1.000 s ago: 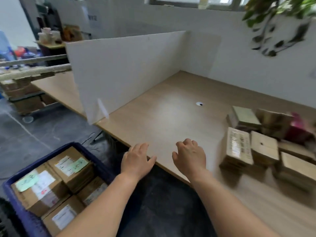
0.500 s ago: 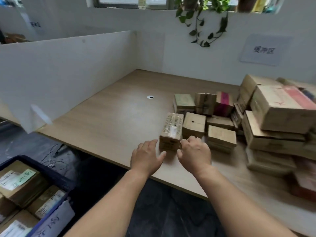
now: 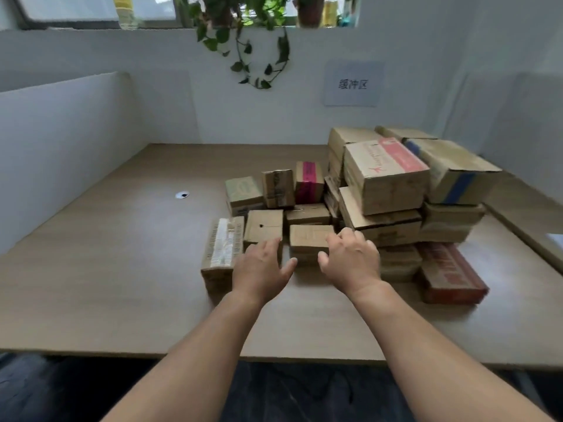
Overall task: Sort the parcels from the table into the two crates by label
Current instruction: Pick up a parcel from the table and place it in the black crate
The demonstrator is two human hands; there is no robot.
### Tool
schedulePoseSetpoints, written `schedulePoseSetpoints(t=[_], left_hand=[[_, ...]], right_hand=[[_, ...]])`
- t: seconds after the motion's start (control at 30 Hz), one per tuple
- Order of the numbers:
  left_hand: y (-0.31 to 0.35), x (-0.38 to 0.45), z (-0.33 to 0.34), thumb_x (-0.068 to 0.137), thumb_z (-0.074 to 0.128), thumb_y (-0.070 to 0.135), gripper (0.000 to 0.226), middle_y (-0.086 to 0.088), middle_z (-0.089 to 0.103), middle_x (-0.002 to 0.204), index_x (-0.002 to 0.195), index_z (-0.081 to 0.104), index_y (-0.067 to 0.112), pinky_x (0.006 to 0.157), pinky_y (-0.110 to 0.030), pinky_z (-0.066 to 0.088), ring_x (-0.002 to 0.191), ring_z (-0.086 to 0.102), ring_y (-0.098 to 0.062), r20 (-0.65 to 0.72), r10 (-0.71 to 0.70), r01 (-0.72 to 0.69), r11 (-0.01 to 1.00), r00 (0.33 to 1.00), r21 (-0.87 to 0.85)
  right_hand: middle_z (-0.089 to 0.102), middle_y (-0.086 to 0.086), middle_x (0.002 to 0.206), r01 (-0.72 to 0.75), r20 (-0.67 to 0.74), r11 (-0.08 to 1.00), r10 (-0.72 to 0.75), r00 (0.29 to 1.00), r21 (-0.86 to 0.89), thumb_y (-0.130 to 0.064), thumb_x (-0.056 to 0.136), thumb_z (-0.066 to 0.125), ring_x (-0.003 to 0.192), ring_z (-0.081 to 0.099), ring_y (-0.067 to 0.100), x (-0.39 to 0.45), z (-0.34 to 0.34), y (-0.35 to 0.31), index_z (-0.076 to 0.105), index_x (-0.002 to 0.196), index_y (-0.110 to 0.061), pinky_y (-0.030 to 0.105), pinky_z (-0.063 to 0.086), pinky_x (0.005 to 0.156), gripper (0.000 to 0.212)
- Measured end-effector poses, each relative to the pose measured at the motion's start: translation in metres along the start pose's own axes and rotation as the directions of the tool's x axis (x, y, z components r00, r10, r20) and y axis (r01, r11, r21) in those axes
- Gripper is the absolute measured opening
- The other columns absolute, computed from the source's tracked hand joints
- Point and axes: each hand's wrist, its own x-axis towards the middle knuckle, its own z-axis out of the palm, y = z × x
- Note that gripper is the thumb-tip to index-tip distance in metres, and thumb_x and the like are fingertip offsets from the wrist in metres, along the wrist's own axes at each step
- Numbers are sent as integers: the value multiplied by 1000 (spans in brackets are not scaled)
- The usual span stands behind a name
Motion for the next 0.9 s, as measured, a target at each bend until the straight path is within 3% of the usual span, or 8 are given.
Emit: schedulePoseSetpoints(t=[0.27,0.57,0.77,0.9], left_hand=[[48,68,7,94,45,54,67,1,40,149,150,25,23,103,-34,39,136,37,-18,15,145,-144,988,989,-57],[92,118,17,94,44,53,69,-1,36,151,151,22,21,106,-37,36,138,32,-19,78,169,-160,981,983,-109],[132,153,26,97,43,50,68,-3,31,155,152,20,17,113,-37,28,143,27,-19,142,121,-81,963,983,-257],[156,174,32,100,39,45,66,-7,26,157,152,16,12,115,-38,25,144,25,-22,198,44,52,888,979,-456]], right_hand=[[51,10,130,-220,-54,975,218,974,-32,-38,98,43,121,46,27,29,-31,67,52,131,-17,37,41,95,41],[41,14,144,-381,-87,913,395,915,144,-41,98,48,131,40,30,67,-40,122,32,147,-13,40,44,99,59],[35,16,150,-389,-94,894,417,904,221,-45,99,46,136,36,31,104,-49,160,19,153,-10,43,41,103,70],[34,13,152,-364,-39,864,401,915,348,-47,99,45,138,36,30,125,-47,177,21,153,-12,44,39,106,69]])
